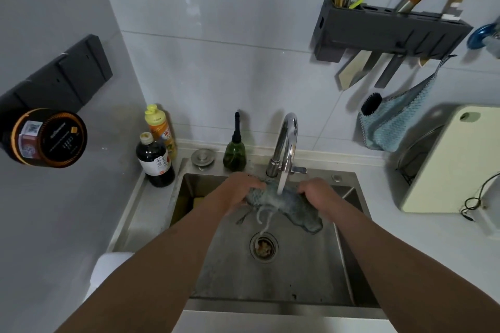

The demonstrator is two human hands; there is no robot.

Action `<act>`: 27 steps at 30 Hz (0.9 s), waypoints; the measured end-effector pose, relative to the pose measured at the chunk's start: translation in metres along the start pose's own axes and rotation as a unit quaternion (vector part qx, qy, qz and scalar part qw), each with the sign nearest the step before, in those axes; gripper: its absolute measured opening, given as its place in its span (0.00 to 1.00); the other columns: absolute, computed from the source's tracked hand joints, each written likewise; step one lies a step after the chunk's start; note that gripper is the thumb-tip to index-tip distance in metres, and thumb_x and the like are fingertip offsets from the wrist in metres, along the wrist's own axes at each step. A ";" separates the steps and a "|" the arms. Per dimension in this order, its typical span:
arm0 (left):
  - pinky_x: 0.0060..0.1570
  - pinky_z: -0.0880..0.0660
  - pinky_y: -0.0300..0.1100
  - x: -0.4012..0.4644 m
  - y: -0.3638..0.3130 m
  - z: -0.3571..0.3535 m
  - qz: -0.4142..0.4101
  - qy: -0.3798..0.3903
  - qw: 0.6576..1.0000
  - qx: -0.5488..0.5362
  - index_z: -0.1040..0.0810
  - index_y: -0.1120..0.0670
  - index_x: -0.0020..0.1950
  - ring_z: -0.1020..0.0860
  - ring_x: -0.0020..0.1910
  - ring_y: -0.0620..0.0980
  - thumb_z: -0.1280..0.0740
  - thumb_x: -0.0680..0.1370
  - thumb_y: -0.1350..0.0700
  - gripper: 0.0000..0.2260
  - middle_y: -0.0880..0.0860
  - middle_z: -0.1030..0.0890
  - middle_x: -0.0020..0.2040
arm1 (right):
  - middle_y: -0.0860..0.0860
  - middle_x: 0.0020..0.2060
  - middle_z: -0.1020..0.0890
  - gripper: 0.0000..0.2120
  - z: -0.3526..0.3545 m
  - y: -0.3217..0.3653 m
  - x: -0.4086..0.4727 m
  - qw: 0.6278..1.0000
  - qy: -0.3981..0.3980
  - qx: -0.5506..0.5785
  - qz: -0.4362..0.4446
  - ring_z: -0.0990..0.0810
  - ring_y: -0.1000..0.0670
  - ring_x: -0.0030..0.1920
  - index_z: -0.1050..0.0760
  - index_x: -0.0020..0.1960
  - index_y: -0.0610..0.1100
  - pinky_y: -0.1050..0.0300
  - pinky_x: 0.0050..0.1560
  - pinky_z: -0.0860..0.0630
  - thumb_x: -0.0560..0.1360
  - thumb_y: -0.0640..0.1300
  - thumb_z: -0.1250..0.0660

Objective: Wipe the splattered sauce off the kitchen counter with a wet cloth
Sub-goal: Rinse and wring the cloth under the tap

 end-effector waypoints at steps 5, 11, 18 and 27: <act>0.57 0.19 0.53 0.004 -0.002 -0.052 -0.030 -0.001 1.000 -0.004 0.16 0.61 0.56 0.14 0.51 0.59 0.29 0.79 0.62 0.07 0.61 0.14 0.52 | 0.47 0.47 0.16 0.12 -0.009 -0.010 -0.013 1.000 0.023 0.008 0.007 0.18 0.44 0.49 0.17 0.54 0.41 0.55 0.51 0.23 0.78 0.38 0.39; 0.48 0.21 0.45 0.005 -0.019 -0.068 -0.024 -0.013 0.950 0.311 0.18 0.64 0.49 0.23 0.41 0.52 0.29 0.77 0.65 0.04 0.57 0.19 0.42 | 0.50 0.45 0.13 0.16 -0.016 0.025 -0.028 0.977 0.050 0.187 0.086 0.14 0.44 0.50 0.16 0.48 0.56 0.40 0.57 0.19 0.72 0.36 0.31; 0.43 0.21 0.40 -0.003 -0.020 -0.002 -0.008 -0.092 0.932 0.352 0.18 0.61 0.50 0.23 0.37 0.47 0.26 0.78 0.54 0.10 0.52 0.19 0.42 | 0.47 0.40 0.15 0.03 -0.015 0.039 -0.021 0.988 0.026 0.130 0.074 0.17 0.52 0.36 0.17 0.50 0.43 0.69 0.28 0.27 0.77 0.42 0.28; 0.49 0.16 0.48 -0.022 -0.011 0.030 -0.024 -0.102 0.970 0.220 0.15 0.56 0.55 0.17 0.40 0.53 0.27 0.79 0.60 0.05 0.55 0.14 0.45 | 0.47 0.42 0.12 0.16 -0.039 0.053 -0.014 0.963 0.076 0.257 0.023 0.12 0.47 0.43 0.19 0.51 0.40 0.50 0.49 0.16 0.69 0.47 0.19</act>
Point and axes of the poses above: each hand's wrist, its own x-axis towards the middle knuckle, its own z-axis out of the back of the hand, y = z × x, the point moved 9 cm from there along x, towards the middle knuckle
